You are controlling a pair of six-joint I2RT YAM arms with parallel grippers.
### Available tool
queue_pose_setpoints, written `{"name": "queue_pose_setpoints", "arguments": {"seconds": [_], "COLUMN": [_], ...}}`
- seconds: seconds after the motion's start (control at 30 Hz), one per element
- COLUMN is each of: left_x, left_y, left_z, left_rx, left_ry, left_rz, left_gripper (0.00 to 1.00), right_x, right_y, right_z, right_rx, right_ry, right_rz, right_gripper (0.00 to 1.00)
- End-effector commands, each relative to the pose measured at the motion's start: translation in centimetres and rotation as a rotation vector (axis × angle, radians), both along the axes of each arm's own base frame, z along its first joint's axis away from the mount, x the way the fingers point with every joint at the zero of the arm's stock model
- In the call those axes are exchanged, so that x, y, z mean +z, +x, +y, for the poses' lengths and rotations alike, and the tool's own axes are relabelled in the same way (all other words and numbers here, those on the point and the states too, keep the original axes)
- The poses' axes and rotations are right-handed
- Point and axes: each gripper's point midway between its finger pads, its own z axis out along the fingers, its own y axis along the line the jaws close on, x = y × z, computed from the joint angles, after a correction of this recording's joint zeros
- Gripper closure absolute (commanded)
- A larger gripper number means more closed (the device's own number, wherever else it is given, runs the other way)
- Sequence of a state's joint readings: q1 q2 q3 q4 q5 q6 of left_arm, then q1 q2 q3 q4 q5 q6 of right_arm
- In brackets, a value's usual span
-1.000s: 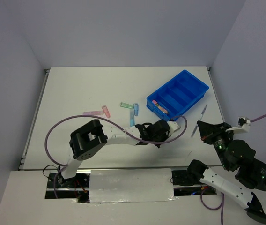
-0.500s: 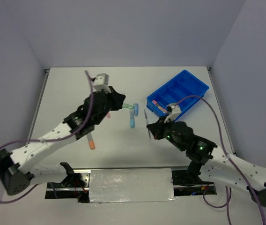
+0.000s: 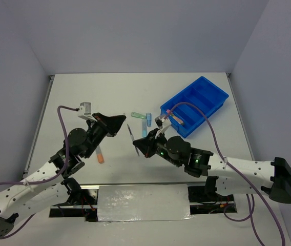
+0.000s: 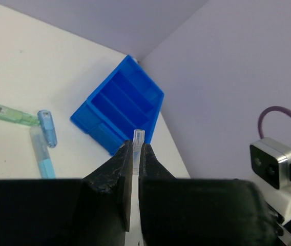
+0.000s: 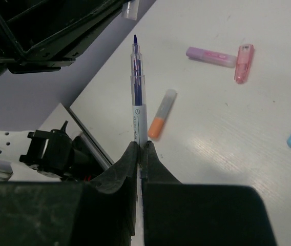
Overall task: Sort the stationery into containers
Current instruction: Close the pen cap on the pen.
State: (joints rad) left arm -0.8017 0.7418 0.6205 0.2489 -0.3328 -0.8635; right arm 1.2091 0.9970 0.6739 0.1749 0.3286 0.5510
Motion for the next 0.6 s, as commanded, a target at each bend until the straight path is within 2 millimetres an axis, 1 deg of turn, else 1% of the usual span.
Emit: {"name": "queue_pose_setpoints", "arguments": {"seconds": [0.0,0.33,0.57], "left_x": [4.0,4.3,3.3], "left_y": [-0.9,-1.0,-0.8], "left_z": [-0.1,-0.1,0.3], "left_rx": [-0.04,-0.048,-0.022], "left_ry": [-0.1,-0.092,-0.078], "left_rz": [-0.119,-0.143,-0.126], "left_gripper": [1.0,1.0,1.0], "right_x": [3.9,4.5,4.5], "right_y": [0.1,-0.4,0.2], "right_z": [1.0,1.8,1.1], "right_rx": [0.003,0.025,-0.033], "right_ry": [0.09,0.096,0.106], "right_rz": [-0.066,-0.081,-0.075], "right_gripper": [1.0,1.0,1.0]}}
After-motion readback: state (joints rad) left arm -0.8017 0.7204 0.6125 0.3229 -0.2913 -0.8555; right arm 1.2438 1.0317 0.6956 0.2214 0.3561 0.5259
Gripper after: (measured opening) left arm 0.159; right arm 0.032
